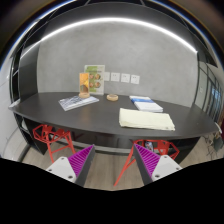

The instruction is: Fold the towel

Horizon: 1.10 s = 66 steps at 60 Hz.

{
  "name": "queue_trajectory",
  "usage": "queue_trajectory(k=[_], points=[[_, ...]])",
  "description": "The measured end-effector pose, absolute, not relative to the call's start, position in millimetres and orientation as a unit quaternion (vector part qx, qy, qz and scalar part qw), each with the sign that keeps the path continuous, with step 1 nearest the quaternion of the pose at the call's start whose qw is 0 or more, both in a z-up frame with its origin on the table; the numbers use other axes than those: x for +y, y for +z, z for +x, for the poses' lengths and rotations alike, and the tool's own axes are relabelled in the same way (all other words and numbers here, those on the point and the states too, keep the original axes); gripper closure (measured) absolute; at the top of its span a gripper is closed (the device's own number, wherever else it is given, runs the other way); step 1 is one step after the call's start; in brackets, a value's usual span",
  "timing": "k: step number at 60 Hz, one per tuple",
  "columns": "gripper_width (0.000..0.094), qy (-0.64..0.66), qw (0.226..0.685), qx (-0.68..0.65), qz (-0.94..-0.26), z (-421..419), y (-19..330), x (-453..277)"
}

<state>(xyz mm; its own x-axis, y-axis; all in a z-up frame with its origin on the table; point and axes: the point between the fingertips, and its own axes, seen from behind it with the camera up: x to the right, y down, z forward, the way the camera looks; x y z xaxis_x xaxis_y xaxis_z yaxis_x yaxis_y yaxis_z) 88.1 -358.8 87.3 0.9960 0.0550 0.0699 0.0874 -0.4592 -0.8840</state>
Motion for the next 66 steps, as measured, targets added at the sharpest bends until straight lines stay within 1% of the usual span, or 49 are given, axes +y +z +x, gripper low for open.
queue_trajectory(k=[7, 13, 17, 22, 28, 33, 42, 45, 46, 47, 48, 50, 57, 60, 61, 62, 63, 66], points=[[0.0148, -0.023, 0.532, -0.024, -0.846, 97.4, 94.9, -339.4], [0.0152, -0.012, 0.543, -0.017, -0.84, 98.7, 100.6, -299.5], [0.0153, -0.009, 0.541, -0.017, -0.841, 99.8, 92.9, -266.0], [0.0159, -0.019, 0.533, -0.039, -0.845, 99.4, 75.0, -219.8], [0.017, -0.041, 0.537, -0.075, -0.839, 101.5, 57.5, -163.7], [0.0207, -0.055, 0.536, -0.087, -0.838, 110.8, 42.2, -121.2], [0.0372, -0.073, 0.513, -0.12, -0.847, 130.4, 9.9, -69.6], [0.0472, -0.076, 0.502, -0.13, -0.851, 137.1, -1.6, -61.9], [0.0478, -0.074, 0.497, -0.133, -0.854, 138.3, -6.8, -60.9], [0.0503, -0.066, 0.501, -0.137, -0.852, 135.8, -6.9, -58.6], [0.0609, -0.056, 0.507, -0.137, -0.849, 134.1, -6.1, -56.0], [0.0658, -0.04, 0.508, -0.137, -0.85, 132.1, -8.4, -54.8], [0.0667, -0.011, 0.515, -0.148, -0.844, 131.2, -10.1, -53.3], [0.0728, 0.005, 0.51, -0.143, -0.848, 126.8, -8.8, -55.7], [0.0698, 0.01, 0.51, -0.144, -0.848, 126.1, -8.6, -55.2], [0.076, 0.011, 0.51, -0.145, -0.848, 127.1, -8.5, -54.2], [0.0843, 0.01, 0.511, -0.145, -0.847, 129.0, -8.4, -52.4], [0.0893, 0.023, 0.516, -0.142, -0.844, 130.1, -8.3, -45.2]])
